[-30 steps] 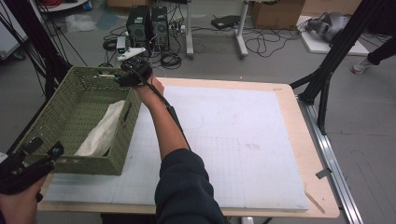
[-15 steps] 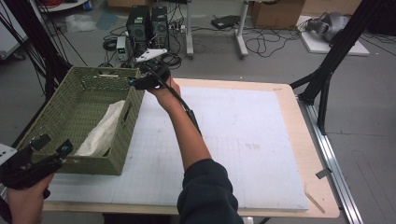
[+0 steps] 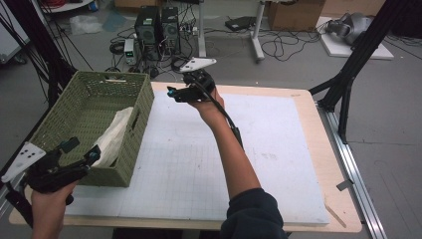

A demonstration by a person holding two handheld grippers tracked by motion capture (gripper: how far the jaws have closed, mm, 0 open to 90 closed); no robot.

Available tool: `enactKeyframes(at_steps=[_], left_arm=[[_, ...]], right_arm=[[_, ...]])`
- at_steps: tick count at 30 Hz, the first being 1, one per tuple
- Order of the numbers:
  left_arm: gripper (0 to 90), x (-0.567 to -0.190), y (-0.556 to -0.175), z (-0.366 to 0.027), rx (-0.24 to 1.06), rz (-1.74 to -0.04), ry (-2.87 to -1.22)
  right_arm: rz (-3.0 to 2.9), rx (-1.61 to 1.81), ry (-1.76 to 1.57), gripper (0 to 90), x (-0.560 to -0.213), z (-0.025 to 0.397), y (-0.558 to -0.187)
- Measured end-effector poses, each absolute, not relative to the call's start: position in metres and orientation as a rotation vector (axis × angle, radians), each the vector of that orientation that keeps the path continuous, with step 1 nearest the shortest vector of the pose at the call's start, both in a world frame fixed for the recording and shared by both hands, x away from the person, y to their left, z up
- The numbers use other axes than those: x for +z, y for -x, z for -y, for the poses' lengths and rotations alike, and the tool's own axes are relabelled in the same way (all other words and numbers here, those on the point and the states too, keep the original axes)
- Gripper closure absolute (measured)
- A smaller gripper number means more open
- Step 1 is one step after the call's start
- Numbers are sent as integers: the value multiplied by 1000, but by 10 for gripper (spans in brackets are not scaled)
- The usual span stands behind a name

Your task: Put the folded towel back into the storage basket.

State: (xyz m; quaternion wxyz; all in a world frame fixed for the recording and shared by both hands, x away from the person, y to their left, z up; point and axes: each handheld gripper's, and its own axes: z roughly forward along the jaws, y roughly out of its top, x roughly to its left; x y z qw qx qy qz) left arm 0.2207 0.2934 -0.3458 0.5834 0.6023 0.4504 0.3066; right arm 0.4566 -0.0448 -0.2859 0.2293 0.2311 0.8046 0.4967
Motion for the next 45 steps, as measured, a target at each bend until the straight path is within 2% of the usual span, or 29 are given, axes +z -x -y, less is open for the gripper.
enactKeyframes(at_steps=[27,45], left_arm=[[212,-349,-250,-197,555,-831,-1543],[213,-380,-268,-136,491,-716,-1641]], right_arm=[[-2084,1305,-849,227,-319,209,-368],[-1999,1263,-1043,228,-382,294,-306]])
